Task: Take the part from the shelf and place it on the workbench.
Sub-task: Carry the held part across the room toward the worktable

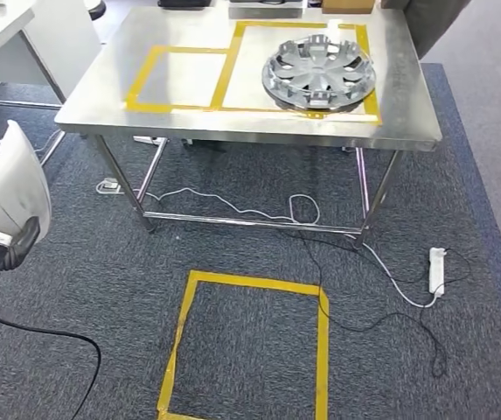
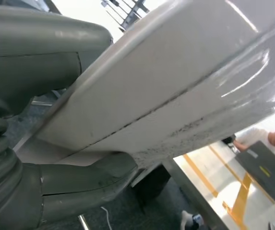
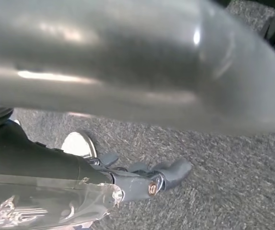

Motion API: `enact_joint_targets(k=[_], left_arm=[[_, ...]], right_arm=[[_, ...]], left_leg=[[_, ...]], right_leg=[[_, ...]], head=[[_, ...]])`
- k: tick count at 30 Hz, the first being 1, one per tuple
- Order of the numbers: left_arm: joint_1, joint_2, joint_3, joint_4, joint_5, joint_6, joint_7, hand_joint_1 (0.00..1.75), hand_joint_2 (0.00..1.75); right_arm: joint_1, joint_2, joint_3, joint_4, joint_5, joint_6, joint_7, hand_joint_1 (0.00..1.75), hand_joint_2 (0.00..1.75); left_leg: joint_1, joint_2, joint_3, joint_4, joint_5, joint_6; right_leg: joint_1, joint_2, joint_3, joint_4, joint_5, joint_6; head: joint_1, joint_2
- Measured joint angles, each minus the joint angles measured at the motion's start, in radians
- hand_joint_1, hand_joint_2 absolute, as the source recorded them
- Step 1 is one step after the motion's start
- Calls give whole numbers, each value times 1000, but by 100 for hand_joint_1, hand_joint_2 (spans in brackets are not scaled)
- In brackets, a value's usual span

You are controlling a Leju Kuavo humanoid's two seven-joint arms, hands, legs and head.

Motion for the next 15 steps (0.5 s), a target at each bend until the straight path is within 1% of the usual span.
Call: enact_joint_targets(k=[1,2,3,4,5,6,7,8,9,10,11,12,13,14,15], left_arm=[[-1,-1,-1,0,-2,1,-1,175,175],[-1,-3,-2,-1,-4,3,-2,175,175],[-2,-4,-3,-1,-6,4,-2,175,175],[-2,-6,-5,-1,-8,5,-3,175,175],[-2,-6,-6,-1,-9,6,-3,175,175],[-1,-6,-7,-1,-8,7,-3,175,175],[1,-6,-7,-1,-9,7,-3,175,175],[2,-6,-7,-1,-9,8,-3,175,175],[3,-6,-7,-1,-10,8,-3,175,175],[3,-6,-7,-1,-11,9,-3,175,175],[3,-6,-7,0,-12,10,-3,175,175],[2,-7,-8,0,-13,12,-3,175,175],[2,-8,-9,1,-14,14,-1,175,175],[2,-8,-9,1,-16,17,1,175,175],[2,-10,-10,2,-19,21,3,175,175]], right_arm=[[-1,-1,0,0,0,-1,-1,0,0],[-3,-2,0,-1,0,-2,-1,0,0],[-4,-3,0,-2,0,-2,-2,0,0],[-5,-4,0,-2,-1,-3,-3,0,0],[-4,-4,0,-3,-1,-4,-4,0,0],[-3,-4,0,-3,-1,-4,-4,0,0],[-1,-4,0,-3,-1,-4,-4,0,0],[2,-4,0,-3,-2,-4,-4,0,0],[3,-4,0,-3,-1,-5,-4,0,0],[5,-3,0,-3,-1,-6,-4,0,0],[6,-3,0,-3,-1,-7,-4,0,0],[7,-2,0,-2,0,-8,-3,0,0],[7,-1,0,-2,0,-9,-1,0,0],[7,-1,0,-1,0,-11,1,0,0],[6,-1,0,-1,0,-12,3,0,0]], left_leg=[[5,1,3,5,8,-8],[9,3,-7,31,27,-11],[9,6,-37,81,50,-12],[7,10,-84,147,65,-11],[1,13,-137,215,60,-7],[-6,14,-189,268,31,-3],[-13,14,-231,297,-12,1],[-20,14,-260,303,-55,5],[-26,14,-278,286,-85,11],[-33,14,-285,251,-85,18],[-39,15,-285,201,-41,26],[-44,16,-285,137,41,36],[-49,14,-282,79,130,43],[-51,12,-280,37,205,48],[-52,9,-279,15,244,48]], right_leg=[[6,3,8,4,-3,-14],[9,6,18,3,-9,-26],[13,9,30,1,-16,-36],[16,11,44,-5,-24,-45],[18,12,60,-11,-33,-52],[21,13,78,-18,-43,-57],[23,14,99,-25,-55,-60],[24,16,123,-30,-69,-61],[24,19,148,-34,-86,-61],[24,21,174,-36,-103,-59],[23,23,195,-39,-119,-57],[24,27,216,-38,-135,-51],[26,30,231,-38,-151,-45],[30,33,245,-41,-168,-39],[34,36,260,-49,-185,-34]], head=[[-5,0],[-7,0],[-9,0],[-12,0],[-14,0],[-17,0],[-18,0],[-20,0],[-20,0],[-20,0],[-22,0],[-26,0],[-32,0],[-36,0],[-39,0]])
